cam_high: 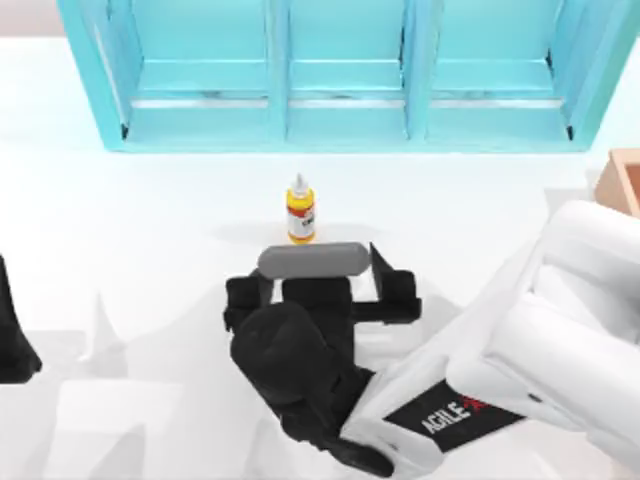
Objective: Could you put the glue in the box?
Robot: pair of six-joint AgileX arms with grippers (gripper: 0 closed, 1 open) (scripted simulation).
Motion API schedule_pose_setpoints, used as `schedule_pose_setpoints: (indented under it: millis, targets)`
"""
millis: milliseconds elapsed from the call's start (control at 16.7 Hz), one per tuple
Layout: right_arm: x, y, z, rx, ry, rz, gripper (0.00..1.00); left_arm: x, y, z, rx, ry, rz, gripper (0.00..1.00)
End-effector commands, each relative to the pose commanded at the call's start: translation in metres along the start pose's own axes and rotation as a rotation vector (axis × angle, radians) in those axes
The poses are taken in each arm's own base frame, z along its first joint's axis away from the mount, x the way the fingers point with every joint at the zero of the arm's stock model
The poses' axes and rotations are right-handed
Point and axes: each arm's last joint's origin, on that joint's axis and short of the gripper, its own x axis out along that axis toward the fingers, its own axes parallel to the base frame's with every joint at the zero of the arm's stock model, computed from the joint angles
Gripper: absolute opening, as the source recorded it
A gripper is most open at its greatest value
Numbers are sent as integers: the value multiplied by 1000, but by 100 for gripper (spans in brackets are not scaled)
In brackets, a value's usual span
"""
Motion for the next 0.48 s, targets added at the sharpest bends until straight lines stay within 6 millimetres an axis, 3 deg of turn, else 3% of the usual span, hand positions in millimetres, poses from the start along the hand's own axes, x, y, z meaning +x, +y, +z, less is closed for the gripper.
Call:
schedule_pose_setpoints:
  millis: [180, 480]
  targets:
    - [-7, 18, -8, 49, -31, 14, 100, 0, 0, 0, 0, 0, 0, 100]
    - [-6, 18, -8, 48, -30, 11, 100, 0, 0, 0, 0, 0, 0, 100]
